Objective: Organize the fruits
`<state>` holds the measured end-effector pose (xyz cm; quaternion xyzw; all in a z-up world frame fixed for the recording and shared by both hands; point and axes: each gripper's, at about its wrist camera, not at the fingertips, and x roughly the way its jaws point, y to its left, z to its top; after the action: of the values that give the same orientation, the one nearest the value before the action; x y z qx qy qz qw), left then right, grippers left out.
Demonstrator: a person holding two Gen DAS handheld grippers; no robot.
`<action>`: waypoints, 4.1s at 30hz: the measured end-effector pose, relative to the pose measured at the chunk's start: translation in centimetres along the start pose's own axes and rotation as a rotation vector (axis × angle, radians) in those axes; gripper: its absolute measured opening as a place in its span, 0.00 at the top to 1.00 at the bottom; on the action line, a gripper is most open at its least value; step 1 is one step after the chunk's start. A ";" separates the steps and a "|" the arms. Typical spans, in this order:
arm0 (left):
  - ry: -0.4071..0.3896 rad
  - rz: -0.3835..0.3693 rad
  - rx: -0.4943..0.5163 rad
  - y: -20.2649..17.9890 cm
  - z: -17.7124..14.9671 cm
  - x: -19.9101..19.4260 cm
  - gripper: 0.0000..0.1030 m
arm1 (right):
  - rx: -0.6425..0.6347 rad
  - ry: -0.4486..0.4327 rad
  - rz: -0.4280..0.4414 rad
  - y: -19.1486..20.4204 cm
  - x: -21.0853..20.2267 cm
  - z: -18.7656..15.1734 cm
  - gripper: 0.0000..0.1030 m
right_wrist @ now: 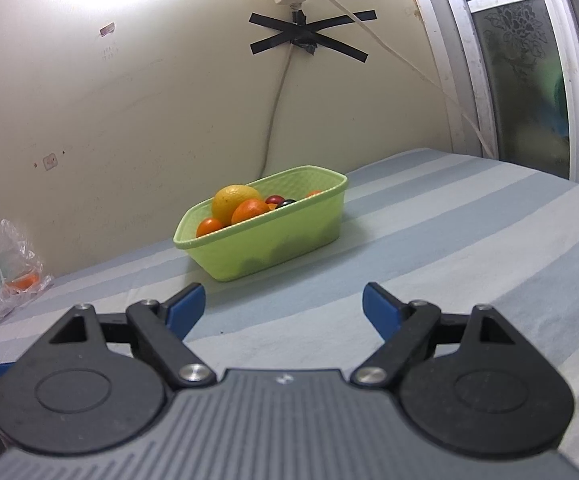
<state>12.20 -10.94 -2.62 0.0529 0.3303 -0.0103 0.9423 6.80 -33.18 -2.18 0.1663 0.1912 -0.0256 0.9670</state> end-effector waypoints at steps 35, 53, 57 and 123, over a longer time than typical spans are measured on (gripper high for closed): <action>-0.008 0.060 -0.021 0.2 -0.1 -0.4 0.00 | 0.006 -0.011 0.037 -0.5 -0.2 0.2 0.15; -0.015 0.065 -0.007 0.1 -0.2 -0.4 0.00 | 0.005 -0.011 0.039 -0.4 -0.2 0.2 0.15; -0.015 0.066 -0.009 0.1 -0.2 -0.4 0.00 | 0.005 -0.011 0.039 -0.4 -0.2 0.2 0.15; -0.014 0.106 -0.007 0.0 -0.5 -0.7 0.00 | 0.006 -0.013 0.042 -0.3 -0.3 0.2 0.15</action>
<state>11.36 -10.91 -2.60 0.0669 0.3202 0.0406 0.9441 6.58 -33.57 -2.00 0.1731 0.1812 -0.0070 0.9681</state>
